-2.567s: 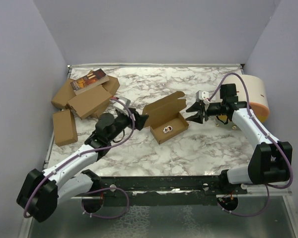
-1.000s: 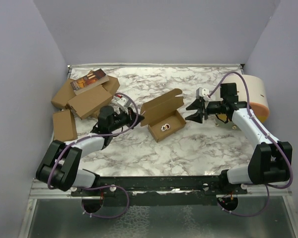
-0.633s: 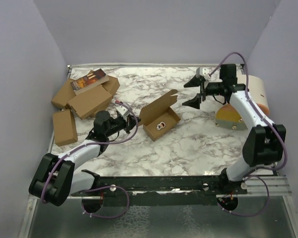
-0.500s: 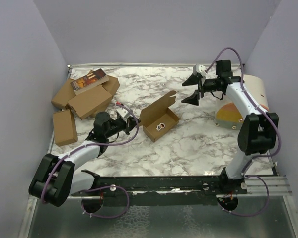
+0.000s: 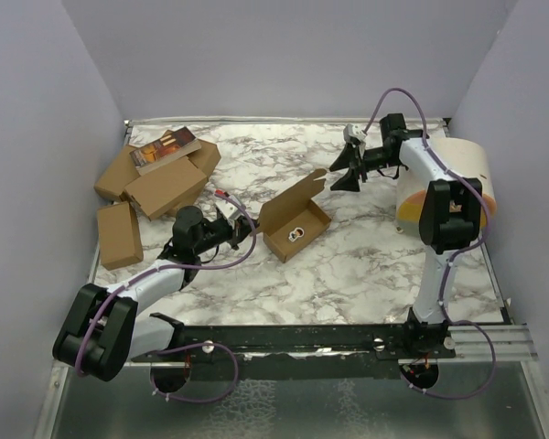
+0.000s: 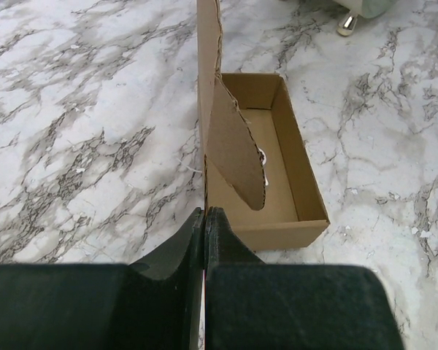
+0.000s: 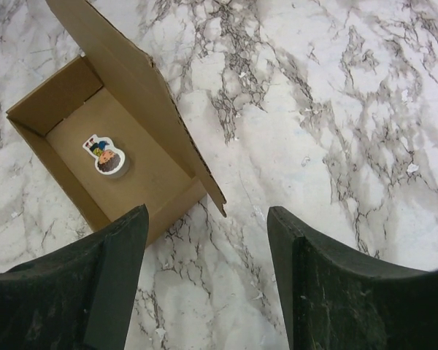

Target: Fold the paper box

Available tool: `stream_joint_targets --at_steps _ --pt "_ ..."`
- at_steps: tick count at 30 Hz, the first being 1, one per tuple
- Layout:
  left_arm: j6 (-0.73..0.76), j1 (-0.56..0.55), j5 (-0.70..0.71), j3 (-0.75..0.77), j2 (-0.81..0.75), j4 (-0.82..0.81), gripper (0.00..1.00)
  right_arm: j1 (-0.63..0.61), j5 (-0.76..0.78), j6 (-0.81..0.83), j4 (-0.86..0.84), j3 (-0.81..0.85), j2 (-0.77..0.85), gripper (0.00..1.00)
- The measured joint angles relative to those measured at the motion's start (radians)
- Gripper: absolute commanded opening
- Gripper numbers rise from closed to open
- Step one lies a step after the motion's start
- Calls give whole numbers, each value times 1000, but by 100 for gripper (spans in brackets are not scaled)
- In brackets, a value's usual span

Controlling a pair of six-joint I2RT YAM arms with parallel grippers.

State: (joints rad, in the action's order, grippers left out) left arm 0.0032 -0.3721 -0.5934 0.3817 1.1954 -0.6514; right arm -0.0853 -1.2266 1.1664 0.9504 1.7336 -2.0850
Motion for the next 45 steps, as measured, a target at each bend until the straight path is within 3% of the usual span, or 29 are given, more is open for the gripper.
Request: stream_joint_targets --at_steps 12,19,23,32,38,45 --pt "0 0 -21 0 0 -7 0 -39 9 10 24 29 -30 46" --pt "0 0 -27 0 0 -14 0 -68 23 15 30 31 -36 27" --pt "-1 0 -27 0 0 -13 0 -77 38 25 40 31 -36 11" --pt "-39 0 -6 -1 0 -14 0 -79 64 10 43 9 -29 1" --pt "-172 0 53 7 45 -40 0 -77 94 -165 -108 -150 78 1" --pt "-319 -24 214 71 118 -37 0 -74 182 -485 -412 -383 266 1"
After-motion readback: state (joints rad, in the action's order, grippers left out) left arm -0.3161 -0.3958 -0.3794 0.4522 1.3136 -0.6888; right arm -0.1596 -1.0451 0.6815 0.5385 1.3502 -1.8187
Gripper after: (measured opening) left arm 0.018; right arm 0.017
